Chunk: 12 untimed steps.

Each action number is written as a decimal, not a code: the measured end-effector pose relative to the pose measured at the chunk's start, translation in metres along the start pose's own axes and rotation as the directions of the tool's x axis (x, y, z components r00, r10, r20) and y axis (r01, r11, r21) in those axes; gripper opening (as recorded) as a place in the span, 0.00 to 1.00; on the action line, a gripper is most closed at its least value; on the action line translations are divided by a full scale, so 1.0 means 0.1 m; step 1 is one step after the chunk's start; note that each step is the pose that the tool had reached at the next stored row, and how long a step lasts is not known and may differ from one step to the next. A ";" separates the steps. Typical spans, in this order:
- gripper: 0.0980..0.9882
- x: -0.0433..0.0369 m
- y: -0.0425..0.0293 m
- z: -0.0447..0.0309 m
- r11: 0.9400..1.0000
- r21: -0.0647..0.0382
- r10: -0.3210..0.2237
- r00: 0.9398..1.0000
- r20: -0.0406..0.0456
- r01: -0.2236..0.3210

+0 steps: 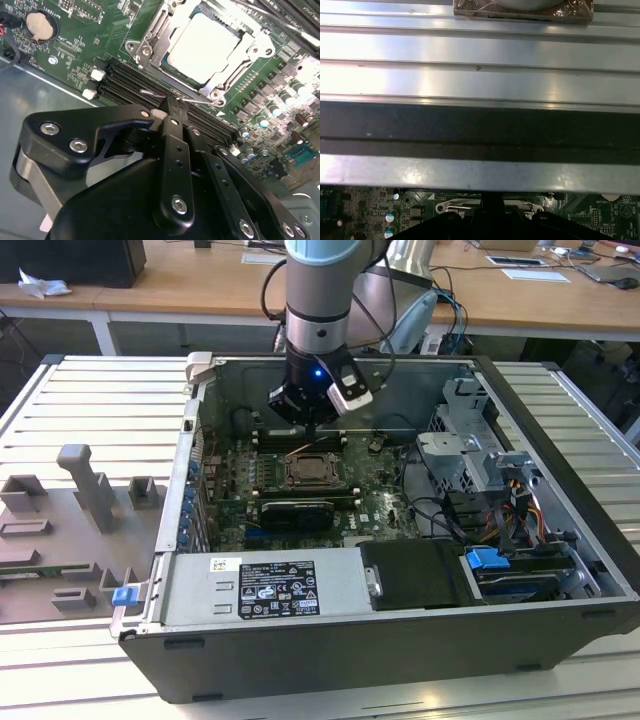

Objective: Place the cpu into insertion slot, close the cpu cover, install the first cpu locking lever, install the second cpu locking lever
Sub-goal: 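Install the first cpu locking lever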

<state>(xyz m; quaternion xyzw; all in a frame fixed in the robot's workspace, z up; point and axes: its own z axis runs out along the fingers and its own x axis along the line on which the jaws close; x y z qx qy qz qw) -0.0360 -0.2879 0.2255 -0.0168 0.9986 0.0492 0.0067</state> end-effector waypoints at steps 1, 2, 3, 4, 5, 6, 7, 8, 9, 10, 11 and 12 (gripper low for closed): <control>0.01 -0.006 0.005 0.006 1.000 0.000 0.000 1.000 0.000 0.000; 0.01 -0.021 0.008 0.015 1.000 0.000 0.000 1.000 0.000 0.000; 0.01 -0.036 0.008 0.022 1.000 0.000 0.000 1.000 0.000 0.000; 0.01 -0.047 0.007 0.027 1.000 0.000 0.000 1.000 0.000 0.000; 0.01 -0.061 0.005 0.036 1.000 0.000 0.000 1.000 0.000 0.000; 0.01 -0.074 0.004 0.043 1.000 0.000 0.000 1.000 0.000 0.000; 0.01 -0.086 0.003 0.050 1.000 0.000 0.000 1.000 0.000 0.000; 0.01 -0.101 0.002 0.059 1.000 0.000 0.000 1.000 0.000 0.000; 0.01 -0.113 0.001 0.067 1.000 0.000 0.000 1.000 0.000 0.000; 0.01 -0.125 -0.001 0.077 1.000 0.000 0.000 1.000 0.000 0.000; 0.01 -0.134 -0.002 0.085 1.000 0.000 0.000 1.000 0.000 0.000; 0.01 -0.141 -0.003 0.097 1.000 0.000 0.000 1.000 0.000 0.000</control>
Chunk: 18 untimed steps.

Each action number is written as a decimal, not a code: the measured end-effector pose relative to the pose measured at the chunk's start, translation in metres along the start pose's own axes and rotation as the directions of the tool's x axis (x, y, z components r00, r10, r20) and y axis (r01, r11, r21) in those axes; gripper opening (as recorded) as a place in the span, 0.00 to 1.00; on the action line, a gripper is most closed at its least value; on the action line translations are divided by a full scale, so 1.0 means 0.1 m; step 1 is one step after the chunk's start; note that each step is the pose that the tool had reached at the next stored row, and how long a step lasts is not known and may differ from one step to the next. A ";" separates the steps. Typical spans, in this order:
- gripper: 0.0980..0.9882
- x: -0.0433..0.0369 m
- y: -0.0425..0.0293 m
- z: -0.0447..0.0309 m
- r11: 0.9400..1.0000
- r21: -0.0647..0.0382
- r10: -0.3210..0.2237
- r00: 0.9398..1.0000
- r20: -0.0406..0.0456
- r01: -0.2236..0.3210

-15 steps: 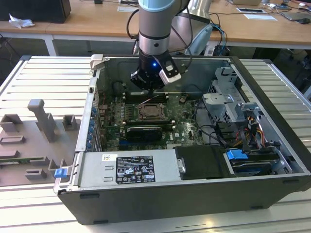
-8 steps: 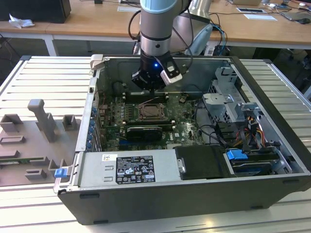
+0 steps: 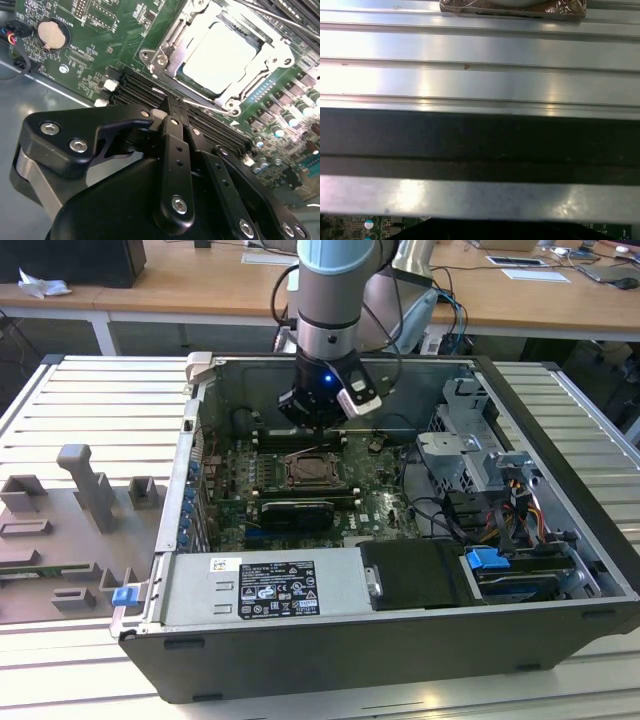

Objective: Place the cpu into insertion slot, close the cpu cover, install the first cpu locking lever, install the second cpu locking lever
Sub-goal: 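Install the first cpu locking lever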

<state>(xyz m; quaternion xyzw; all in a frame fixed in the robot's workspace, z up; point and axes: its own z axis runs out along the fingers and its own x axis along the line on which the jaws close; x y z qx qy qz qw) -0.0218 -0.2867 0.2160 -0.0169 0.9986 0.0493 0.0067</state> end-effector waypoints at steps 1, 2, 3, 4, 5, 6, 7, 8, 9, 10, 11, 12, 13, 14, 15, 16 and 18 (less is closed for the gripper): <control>0.01 -0.004 -0.001 0.010 1.000 0.000 0.000 1.000 0.000 0.000; 0.01 -0.010 -0.004 0.030 1.000 0.000 0.000 1.000 0.000 0.000; 0.01 -0.016 -0.005 0.045 1.000 0.000 0.000 1.000 0.000 0.000; 0.01 -0.018 -0.006 0.051 1.000 0.000 0.000 1.000 0.000 0.000; 0.01 -0.020 -0.007 0.058 1.000 0.000 0.000 1.000 0.000 0.000; 0.01 -0.023 -0.008 0.070 1.000 0.000 0.000 1.000 0.000 0.000; 0.01 -0.024 -0.009 0.076 1.000 0.000 0.000 1.000 0.000 0.000; 0.01 -0.026 -0.010 0.089 1.000 0.000 0.000 1.000 0.000 0.000; 0.01 -0.026 -0.011 0.097 1.000 0.001 0.000 1.000 0.000 0.000; 0.01 -0.026 -0.011 0.101 1.000 0.001 0.000 1.000 0.000 0.000; 0.01 -0.027 -0.012 0.106 1.000 0.003 0.000 1.000 0.000 0.000; 0.01 -0.027 -0.012 0.108 1.000 0.004 0.000 1.000 0.000 0.000; 0.01 -0.026 -0.012 0.112 1.000 0.005 0.000 1.000 0.000 0.000; 0.01 -0.026 -0.013 0.116 1.000 0.007 0.000 1.000 0.000 0.000; 0.01 -0.026 -0.013 0.119 1.000 0.007 0.000 1.000 -0.001 0.000; 0.01 -0.025 -0.014 0.121 1.000 0.008 0.000 1.000 -0.001 0.000; 0.01 -0.025 -0.015 0.127 1.000 0.009 0.000 1.000 -0.001 0.000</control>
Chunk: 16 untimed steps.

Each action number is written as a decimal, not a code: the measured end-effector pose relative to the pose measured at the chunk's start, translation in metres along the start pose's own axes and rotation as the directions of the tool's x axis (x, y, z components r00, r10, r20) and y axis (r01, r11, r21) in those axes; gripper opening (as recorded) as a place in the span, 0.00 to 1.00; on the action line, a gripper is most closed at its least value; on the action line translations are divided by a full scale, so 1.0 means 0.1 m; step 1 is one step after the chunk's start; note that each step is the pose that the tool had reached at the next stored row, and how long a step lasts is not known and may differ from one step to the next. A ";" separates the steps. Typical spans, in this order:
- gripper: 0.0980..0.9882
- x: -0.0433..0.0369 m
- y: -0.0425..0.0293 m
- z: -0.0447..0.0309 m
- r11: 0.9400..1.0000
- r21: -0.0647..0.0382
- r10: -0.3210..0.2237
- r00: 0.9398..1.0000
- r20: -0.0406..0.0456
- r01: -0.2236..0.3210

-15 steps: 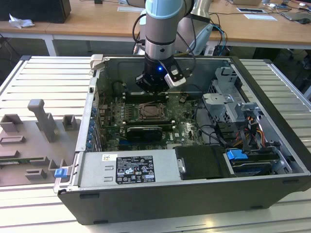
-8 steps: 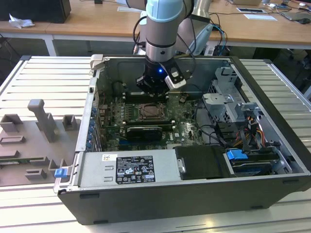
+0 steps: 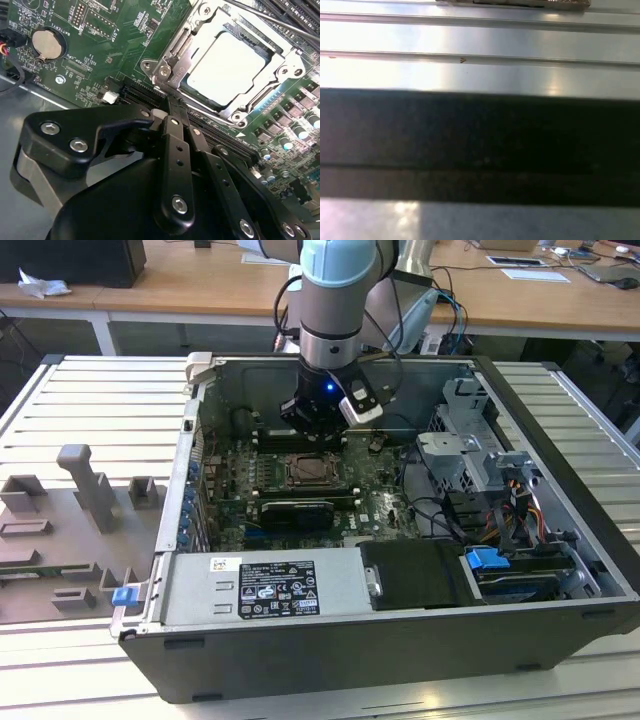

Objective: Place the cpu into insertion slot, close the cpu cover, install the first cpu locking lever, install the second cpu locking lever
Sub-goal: 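Install the first cpu locking lever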

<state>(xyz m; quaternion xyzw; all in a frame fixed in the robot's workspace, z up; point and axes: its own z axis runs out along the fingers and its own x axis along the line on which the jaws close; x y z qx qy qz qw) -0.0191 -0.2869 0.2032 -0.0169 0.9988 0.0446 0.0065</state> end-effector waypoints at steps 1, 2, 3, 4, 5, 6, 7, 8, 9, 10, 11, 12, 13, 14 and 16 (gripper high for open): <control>0.01 0.000 0.000 0.004 1.000 0.001 0.000 1.000 0.000 0.000; 0.01 0.000 0.000 0.007 1.000 0.001 0.000 1.000 0.000 0.000; 0.01 -0.001 0.000 0.011 1.000 0.002 0.000 1.000 0.000 0.000; 0.01 -0.002 0.003 0.022 1.000 0.000 0.000 1.000 0.001 0.000; 0.01 -0.001 0.001 0.021 1.000 0.001 0.000 1.000 0.001 0.000; 0.01 0.000 -0.001 0.022 1.000 0.002 0.000 1.000 0.000 0.000; 0.01 0.000 -0.001 0.022 1.000 0.002 0.000 1.000 0.000 0.000; 0.01 0.000 -0.002 0.022 1.000 0.003 0.000 1.000 0.000 0.000; 0.01 0.000 -0.002 0.022 1.000 0.003 0.000 1.000 0.000 0.000; 0.01 0.000 -0.001 0.023 1.000 0.002 0.000 1.000 0.000 0.000; 0.01 0.000 -0.001 0.020 1.000 0.002 0.000 1.000 0.000 0.000; 0.01 -0.001 0.001 0.011 1.000 0.002 0.000 1.000 0.000 0.000; 0.01 -0.001 0.002 -0.003 1.000 0.002 0.000 1.000 0.001 0.000; 0.01 -0.001 0.003 -0.022 1.000 0.002 0.000 1.000 0.000 0.000; 0.01 -0.002 0.008 -0.073 1.000 0.002 0.000 1.000 0.000 0.000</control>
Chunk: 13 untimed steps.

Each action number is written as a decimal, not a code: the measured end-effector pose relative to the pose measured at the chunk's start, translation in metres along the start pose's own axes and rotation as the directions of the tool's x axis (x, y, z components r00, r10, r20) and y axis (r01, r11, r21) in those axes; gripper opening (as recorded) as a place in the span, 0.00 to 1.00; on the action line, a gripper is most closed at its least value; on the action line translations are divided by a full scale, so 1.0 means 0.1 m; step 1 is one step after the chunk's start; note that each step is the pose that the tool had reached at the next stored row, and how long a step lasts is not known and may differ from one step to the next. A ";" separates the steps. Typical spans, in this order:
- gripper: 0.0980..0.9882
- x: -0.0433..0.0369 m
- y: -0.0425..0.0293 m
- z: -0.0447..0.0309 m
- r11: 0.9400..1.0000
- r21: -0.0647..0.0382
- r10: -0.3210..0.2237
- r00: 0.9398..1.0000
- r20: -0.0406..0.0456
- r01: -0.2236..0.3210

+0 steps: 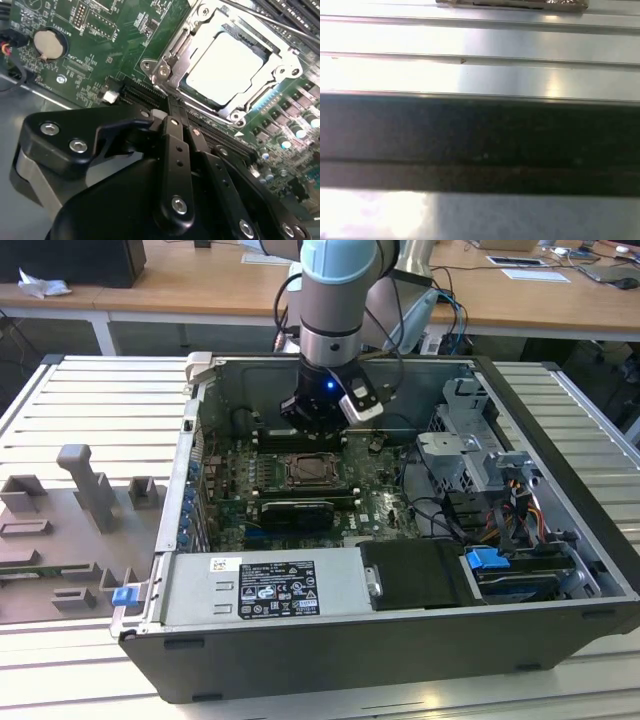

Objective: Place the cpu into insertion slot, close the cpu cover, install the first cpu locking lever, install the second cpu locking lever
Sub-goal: 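Install the first cpu locking lever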

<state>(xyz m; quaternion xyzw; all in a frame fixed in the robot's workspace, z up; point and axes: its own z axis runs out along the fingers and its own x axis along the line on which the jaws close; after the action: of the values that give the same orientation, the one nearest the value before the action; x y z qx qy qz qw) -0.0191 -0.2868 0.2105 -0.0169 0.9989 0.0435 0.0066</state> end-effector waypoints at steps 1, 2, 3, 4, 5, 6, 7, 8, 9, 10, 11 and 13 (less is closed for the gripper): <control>0.01 0.000 0.001 -0.011 1.000 0.000 0.000 1.000 0.000 0.000; 0.01 0.000 0.001 -0.012 1.000 0.000 0.000 1.000 0.000 0.000; 0.01 0.000 -0.003 -0.013 1.000 0.000 0.000 1.000 0.000 0.000; 0.01 0.000 -0.006 -0.014 1.000 0.000 0.000 1.000 0.000 0.000; 0.01 0.000 -0.011 -0.014 1.000 0.000 0.000 1.000 0.000 0.000; 0.01 0.000 -0.016 -0.014 1.000 0.000 0.000 1.000 0.000 0.000; 0.01 0.001 -0.024 -0.015 1.000 0.000 0.000 1.000 0.000 0.000; 0.01 0.001 -0.028 -0.015 1.000 0.000 0.000 1.000 0.000 0.000; 0.01 0.001 -0.033 -0.016 1.000 0.000 0.000 1.000 0.000 0.000; 0.01 0.001 -0.037 -0.016 1.000 0.000 0.000 1.000 0.000 0.000; 0.01 0.001 -0.043 -0.016 1.000 0.000 0.000 1.000 0.000 0.000; 0.01 0.001 -0.051 -0.017 1.000 0.000 0.000 1.000 0.000 0.000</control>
<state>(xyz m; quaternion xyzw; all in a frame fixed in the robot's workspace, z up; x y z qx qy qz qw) -0.0191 -0.2920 0.2118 -0.0169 0.9989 0.0435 0.0066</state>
